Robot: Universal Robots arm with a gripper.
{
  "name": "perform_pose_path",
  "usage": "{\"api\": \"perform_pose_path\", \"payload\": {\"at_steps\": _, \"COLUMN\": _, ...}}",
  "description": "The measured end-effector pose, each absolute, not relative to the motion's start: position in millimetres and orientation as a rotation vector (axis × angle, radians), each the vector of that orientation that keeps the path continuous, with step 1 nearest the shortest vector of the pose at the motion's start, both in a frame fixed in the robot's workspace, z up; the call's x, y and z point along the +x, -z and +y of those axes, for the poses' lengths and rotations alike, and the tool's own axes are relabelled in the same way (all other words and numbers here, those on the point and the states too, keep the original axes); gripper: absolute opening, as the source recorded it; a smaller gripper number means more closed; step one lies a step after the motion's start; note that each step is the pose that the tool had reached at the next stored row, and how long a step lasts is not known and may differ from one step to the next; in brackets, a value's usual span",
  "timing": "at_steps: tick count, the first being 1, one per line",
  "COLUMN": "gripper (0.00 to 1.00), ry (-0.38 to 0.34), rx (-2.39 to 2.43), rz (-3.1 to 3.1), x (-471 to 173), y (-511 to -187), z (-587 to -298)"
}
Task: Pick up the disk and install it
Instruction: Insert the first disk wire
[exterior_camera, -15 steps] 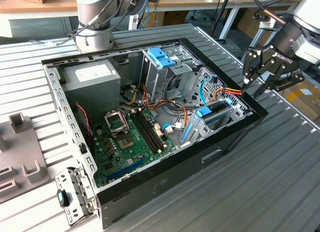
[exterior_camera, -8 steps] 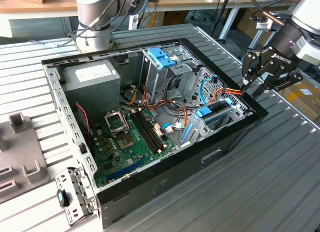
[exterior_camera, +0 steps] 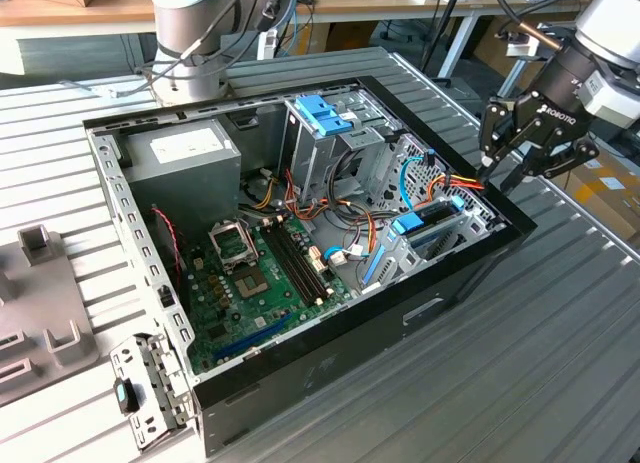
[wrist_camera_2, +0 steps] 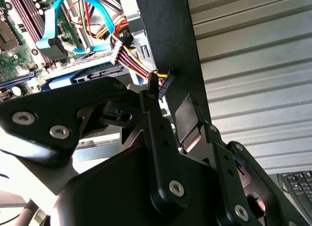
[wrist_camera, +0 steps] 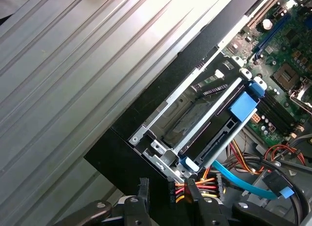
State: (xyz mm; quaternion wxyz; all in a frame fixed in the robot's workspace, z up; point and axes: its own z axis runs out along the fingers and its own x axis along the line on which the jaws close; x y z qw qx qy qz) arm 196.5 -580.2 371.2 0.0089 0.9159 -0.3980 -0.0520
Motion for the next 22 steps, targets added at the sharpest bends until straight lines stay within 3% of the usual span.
{"api": "perform_pose_path", "payload": {"at_steps": 22, "gripper": 0.41, "ry": 0.171, "rx": 2.872, "rz": -1.246, "x": 196.6, "y": -364.3, "z": -580.2}}
